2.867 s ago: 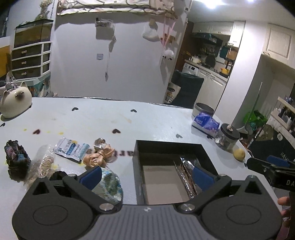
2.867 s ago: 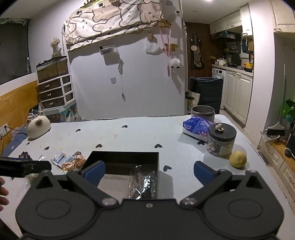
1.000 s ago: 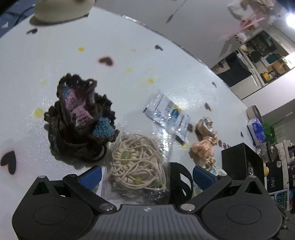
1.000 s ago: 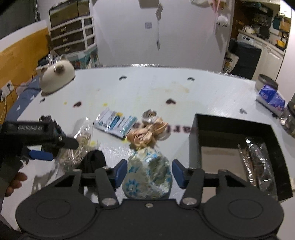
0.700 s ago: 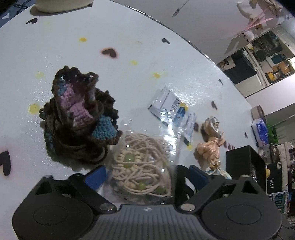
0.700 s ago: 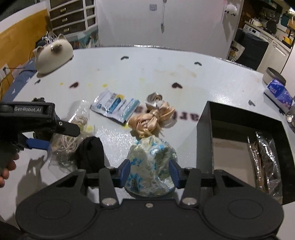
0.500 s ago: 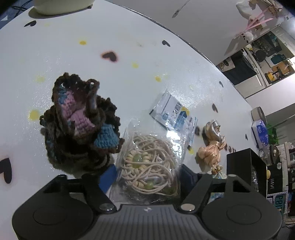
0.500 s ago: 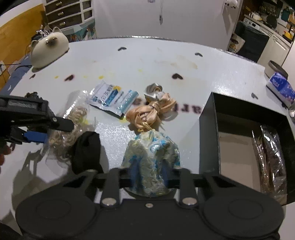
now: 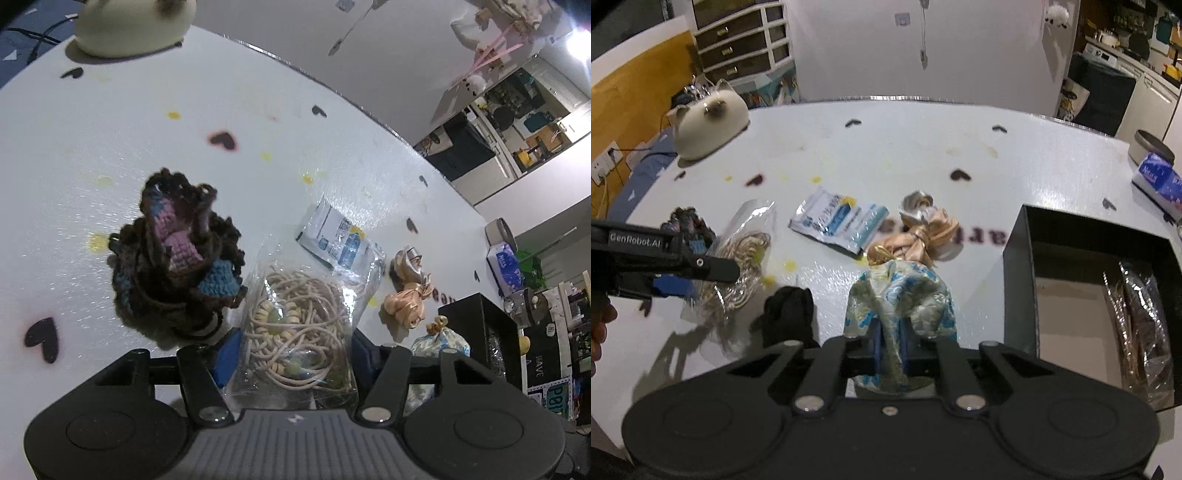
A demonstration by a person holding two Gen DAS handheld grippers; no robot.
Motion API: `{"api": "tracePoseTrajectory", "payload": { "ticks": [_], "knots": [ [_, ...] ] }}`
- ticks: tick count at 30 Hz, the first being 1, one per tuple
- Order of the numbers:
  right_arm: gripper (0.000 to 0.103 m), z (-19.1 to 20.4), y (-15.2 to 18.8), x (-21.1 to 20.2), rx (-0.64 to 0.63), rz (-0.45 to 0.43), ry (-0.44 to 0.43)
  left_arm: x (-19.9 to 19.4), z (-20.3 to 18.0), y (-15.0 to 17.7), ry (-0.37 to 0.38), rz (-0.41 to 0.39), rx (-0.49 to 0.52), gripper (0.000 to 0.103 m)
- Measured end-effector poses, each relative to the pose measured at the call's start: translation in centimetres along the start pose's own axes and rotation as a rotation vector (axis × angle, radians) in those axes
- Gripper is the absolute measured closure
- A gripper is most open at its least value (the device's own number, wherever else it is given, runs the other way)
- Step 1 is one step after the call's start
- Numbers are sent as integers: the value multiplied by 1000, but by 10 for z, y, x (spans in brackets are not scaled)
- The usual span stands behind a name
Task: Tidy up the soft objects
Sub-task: 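Grasp the white beaded string bag with the left tool while the right tool grasps the floral pouch, then carry both items over the black box and release them inside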
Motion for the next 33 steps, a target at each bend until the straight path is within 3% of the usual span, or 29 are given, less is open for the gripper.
{"api": "tracePoseTrajectory", "payload": {
  "ticks": [7, 15, 21, 25, 33],
  "knots": [
    [92, 4, -9, -28, 5, -90, -41, -31, -5, 4, 23, -73, -1, 42],
    [92, -3, -22, -69, 22, -206, -98, -62, -36, 11, 51, -161, 94, 42],
    [92, -40, -28, -96, 96, -272, -111, -71, -79, 17, 106, -182, 221, 42],
    [92, -72, -27, -108, 119, -296, -96, -68, -124, 23, 155, -171, 365, 42],
    [92, -147, -18, -130, 180, -324, -59, -37, -212, 47, 229, -78, 624, 42]
  ]
}}
Point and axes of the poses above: each gripper's, at about its wrist camera, not at the fingertips, and x roughly the way its jaws point, z to its left, y to its underside, the point moved 10 cm from there along x, roughly the way its jaws point, and after that the axes turned 4 degrees about -y, right-handed, at the moved point
